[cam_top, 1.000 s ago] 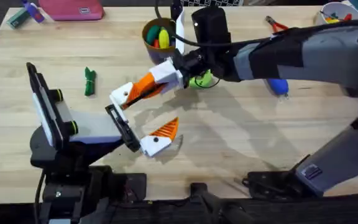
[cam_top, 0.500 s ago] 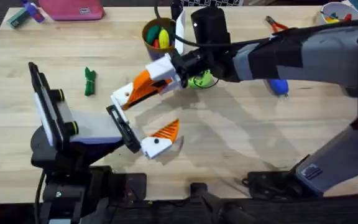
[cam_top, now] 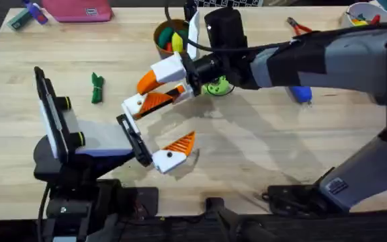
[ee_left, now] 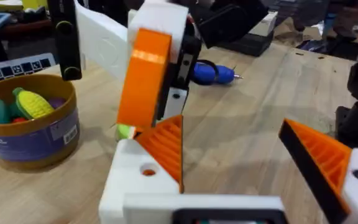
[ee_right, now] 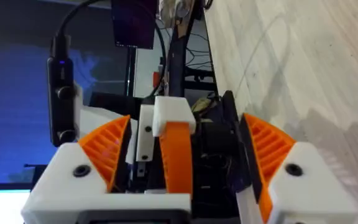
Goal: Pick up the gripper from the table and insert it into the empty holder that is missing its gripper. Then pick up a screw, insert it into the mounting hole, and use the screwdriver to tighten it. Finally, clean up the table by picking up the vegetable and placing it into the bucket.
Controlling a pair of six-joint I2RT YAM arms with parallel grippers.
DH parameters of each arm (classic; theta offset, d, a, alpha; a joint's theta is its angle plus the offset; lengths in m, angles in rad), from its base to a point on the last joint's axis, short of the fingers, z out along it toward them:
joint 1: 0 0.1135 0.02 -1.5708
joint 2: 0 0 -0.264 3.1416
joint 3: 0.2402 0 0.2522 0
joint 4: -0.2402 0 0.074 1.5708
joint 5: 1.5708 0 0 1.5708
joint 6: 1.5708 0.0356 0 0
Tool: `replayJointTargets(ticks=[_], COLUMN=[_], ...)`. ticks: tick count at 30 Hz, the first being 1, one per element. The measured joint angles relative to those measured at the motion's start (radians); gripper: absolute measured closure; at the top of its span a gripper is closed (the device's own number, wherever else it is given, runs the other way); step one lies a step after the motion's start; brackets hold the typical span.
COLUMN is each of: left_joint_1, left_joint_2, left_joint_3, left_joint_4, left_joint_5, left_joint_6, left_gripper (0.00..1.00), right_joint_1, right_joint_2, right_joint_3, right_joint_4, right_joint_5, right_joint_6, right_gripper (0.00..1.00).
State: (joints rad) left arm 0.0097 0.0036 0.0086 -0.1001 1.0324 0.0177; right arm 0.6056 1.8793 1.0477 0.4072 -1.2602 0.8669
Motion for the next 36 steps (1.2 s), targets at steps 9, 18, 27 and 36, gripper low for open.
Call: replayJointTargets(ticks=[9, 18, 27, 36], left_joint_1=[0.0, 0.0, 0.0, 0.0], left_joint_2=[0.0, 0.0, 0.0, 0.0], left_joint_3=[0.0, 0.0, 0.0, 0.0], left_joint_4=[0.0, 0.0, 0.0, 0.0], left_joint_5=[0.0, 0.002, 0.003, 0.003], left_joint_6=[0.0, 0.0, 0.0, 0.0], left_gripper=[0.015, 0.015, 0.016, 0.015], right_joint_1=[-0.049, -0.133, -0.138, -0.099], right_joint_2=[-0.076, -0.252, -0.259, -0.08], right_joint_3=[0.005, 0.206, 0.558, 0.756], right_joint_4=[-0.212, -0.952, -1.438, -1.649], right_joint_5=[0.052, 0.355, 0.838, 1.144], right_joint_6=[-0.088, -0.427, -0.612, -0.694], right_gripper=[0.049, 0.047, 0.046, 0.071])
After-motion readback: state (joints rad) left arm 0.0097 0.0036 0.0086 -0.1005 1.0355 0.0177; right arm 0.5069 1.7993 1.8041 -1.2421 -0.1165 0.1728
